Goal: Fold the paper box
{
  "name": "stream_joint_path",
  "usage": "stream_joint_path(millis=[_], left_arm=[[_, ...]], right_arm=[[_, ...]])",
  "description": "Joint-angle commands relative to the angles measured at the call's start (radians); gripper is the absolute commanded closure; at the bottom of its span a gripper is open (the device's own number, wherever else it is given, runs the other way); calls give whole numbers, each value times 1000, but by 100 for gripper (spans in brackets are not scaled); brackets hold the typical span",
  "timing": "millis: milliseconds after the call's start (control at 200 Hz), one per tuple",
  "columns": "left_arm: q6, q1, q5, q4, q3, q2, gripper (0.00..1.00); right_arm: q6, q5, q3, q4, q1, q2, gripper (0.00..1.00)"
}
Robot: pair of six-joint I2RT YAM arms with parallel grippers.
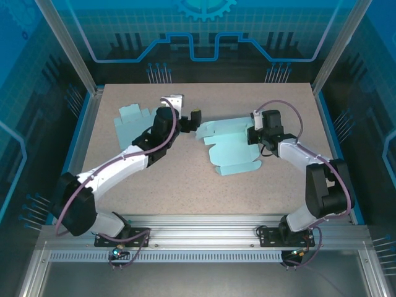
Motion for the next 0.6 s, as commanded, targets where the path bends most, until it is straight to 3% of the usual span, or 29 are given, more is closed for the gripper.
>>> stream_joint_path(millis=[0,250,595], left_arm=[[-200,21,141,6,-40,61,1],[-216,16,248,70,-39,180,1],[-241,-1,266,115,21,291,1]], right_arm=[[-8,-57,-1,53,-8,-18,100],[-1,-64,-4,59,-11,-19,100],[2,-62,-24,79,-10,-35,100]])
